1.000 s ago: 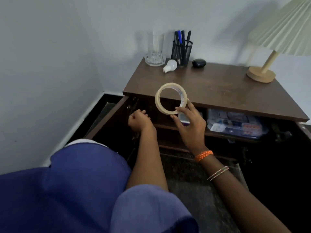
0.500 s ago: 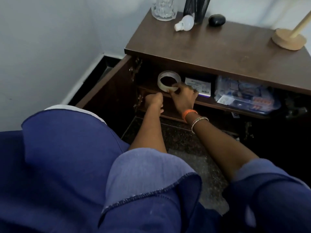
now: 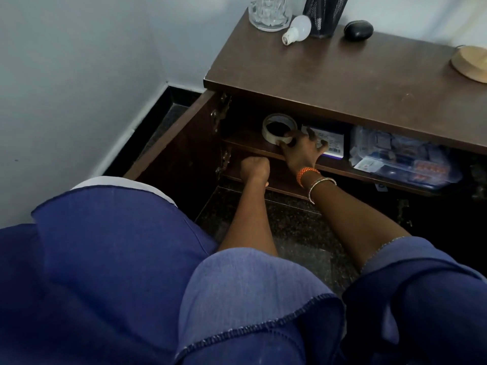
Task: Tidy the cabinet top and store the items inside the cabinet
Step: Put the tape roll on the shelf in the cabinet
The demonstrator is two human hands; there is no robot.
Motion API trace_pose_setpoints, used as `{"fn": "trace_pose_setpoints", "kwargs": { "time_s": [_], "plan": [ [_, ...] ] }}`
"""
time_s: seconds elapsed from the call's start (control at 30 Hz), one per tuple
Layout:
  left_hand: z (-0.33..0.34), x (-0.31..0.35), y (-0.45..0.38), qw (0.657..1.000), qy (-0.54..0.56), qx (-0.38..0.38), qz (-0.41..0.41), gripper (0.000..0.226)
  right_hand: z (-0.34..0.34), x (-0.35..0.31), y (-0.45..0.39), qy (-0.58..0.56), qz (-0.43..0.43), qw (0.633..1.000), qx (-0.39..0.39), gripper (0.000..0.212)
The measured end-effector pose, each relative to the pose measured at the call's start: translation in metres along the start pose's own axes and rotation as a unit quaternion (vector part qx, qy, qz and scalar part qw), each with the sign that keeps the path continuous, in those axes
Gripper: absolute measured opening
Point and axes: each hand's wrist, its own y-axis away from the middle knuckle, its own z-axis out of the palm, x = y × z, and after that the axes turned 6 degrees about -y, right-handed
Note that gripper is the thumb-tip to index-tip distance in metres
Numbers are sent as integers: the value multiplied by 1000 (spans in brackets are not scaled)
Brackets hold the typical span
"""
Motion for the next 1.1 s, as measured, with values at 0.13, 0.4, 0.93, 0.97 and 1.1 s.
{"fn": "trace_pose_setpoints", "kwargs": {
  "time_s": [0.13,0.4,0.93,0.97,1.1],
  "plan": [
    [2,1,1,1000,1,-6,20,19,-2,1,0,-16,-16,1000,-16,42],
    [-8,28,15,977,78,128,153,15,-50,-26,38,-83,-150,981,88,25],
    [-25,114,50,934,196,28,296,22,-141,-98,-86,-139,-196,964,114,29],
    [-24,112,49,939,192,14,286,29,-137,-98,-100,-115,-181,972,92,32],
    [-20,104,45,945,168,-3,282,43,-121,-100,-134,-62,-114,991,35,45]
  ]
}}
